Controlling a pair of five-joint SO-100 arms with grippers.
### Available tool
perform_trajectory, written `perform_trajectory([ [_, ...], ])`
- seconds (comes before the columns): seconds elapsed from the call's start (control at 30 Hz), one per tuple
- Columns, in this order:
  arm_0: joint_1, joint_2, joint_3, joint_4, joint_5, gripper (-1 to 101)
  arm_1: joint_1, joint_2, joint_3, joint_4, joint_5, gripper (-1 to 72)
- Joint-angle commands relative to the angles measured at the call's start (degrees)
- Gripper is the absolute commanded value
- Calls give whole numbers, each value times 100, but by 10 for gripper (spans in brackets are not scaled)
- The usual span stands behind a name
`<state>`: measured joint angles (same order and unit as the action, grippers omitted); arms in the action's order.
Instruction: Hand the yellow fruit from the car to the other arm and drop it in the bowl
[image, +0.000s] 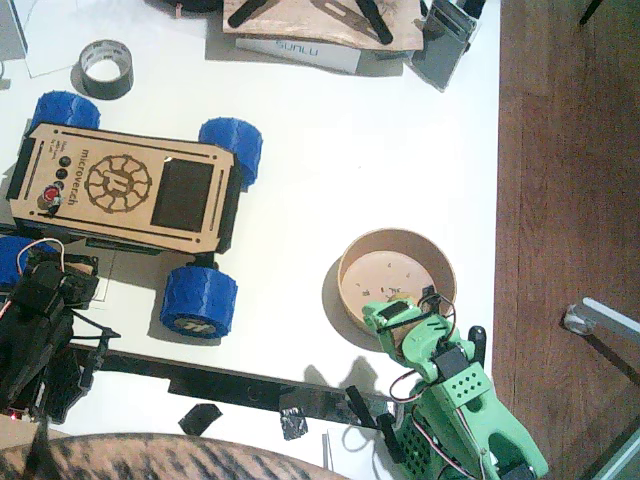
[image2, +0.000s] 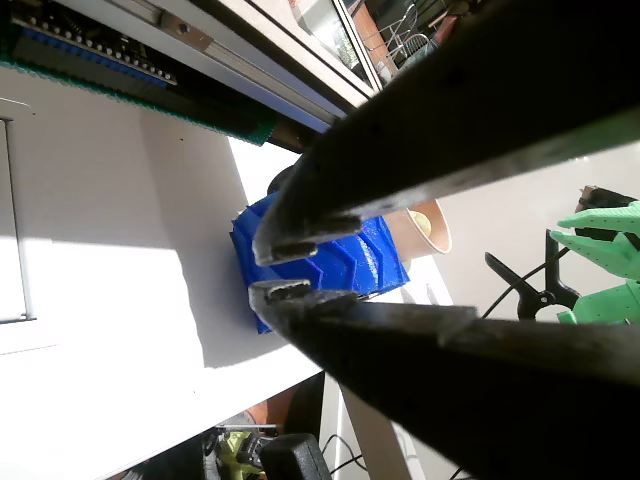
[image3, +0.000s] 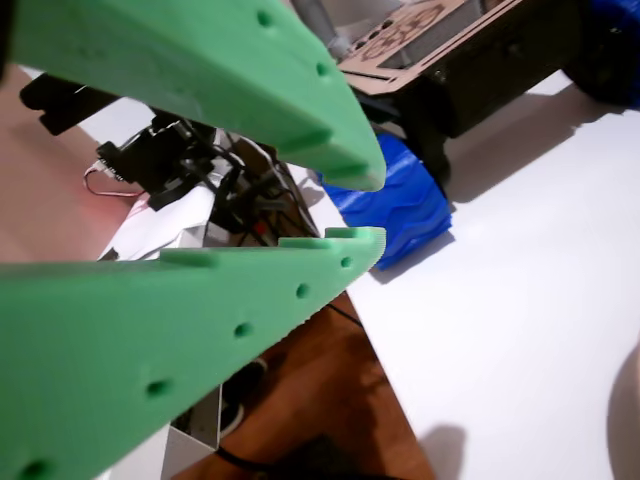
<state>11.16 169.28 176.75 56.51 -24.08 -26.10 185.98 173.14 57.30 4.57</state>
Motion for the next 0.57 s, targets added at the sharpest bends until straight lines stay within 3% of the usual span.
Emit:
perform_trajectory([
  [0.0, -18, 44, -18, 53, 35, 1, 53, 26, -35, 35, 35, 0],
  [0.53, -9, 378, 70, 202, 44, 1, 53, 26, -35, 35, 44, 0],
])
